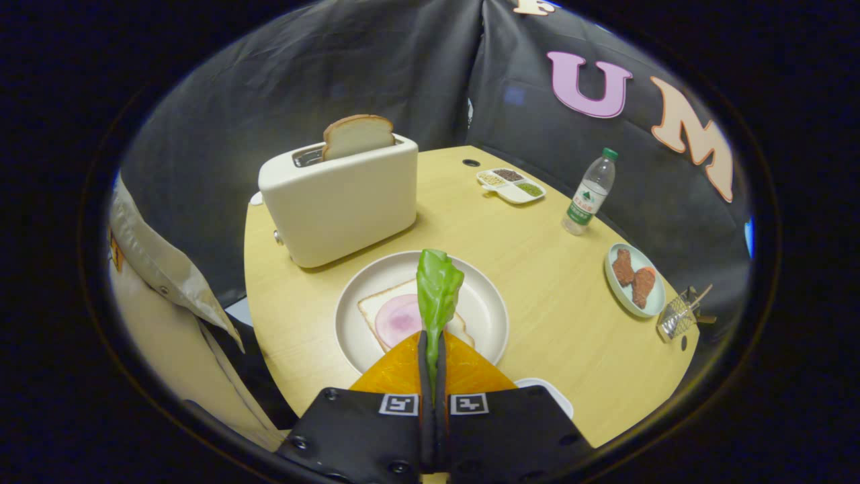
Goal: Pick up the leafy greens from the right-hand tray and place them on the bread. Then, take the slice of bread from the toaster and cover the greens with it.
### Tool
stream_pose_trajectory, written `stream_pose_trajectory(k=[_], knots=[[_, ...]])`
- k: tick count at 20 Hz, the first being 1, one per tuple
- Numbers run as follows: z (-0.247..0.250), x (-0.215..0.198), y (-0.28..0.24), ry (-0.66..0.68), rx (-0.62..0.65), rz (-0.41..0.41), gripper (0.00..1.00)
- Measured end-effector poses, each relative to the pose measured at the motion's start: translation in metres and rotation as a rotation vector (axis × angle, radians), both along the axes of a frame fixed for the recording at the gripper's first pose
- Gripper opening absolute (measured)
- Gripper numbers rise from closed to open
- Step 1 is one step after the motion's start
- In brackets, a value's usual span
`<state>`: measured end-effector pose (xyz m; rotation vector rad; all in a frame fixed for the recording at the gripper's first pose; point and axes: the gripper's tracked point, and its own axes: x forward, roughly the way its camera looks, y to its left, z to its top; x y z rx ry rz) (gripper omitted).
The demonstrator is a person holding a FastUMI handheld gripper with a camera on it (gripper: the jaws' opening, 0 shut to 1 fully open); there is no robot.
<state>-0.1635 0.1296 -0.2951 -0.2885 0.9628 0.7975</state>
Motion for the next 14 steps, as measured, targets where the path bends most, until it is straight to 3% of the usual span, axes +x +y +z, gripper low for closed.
stream_pose_trajectory(k=[14], knots=[[-0.016,-0.015,0.064,0.097,0.065,0.109,0.07]])
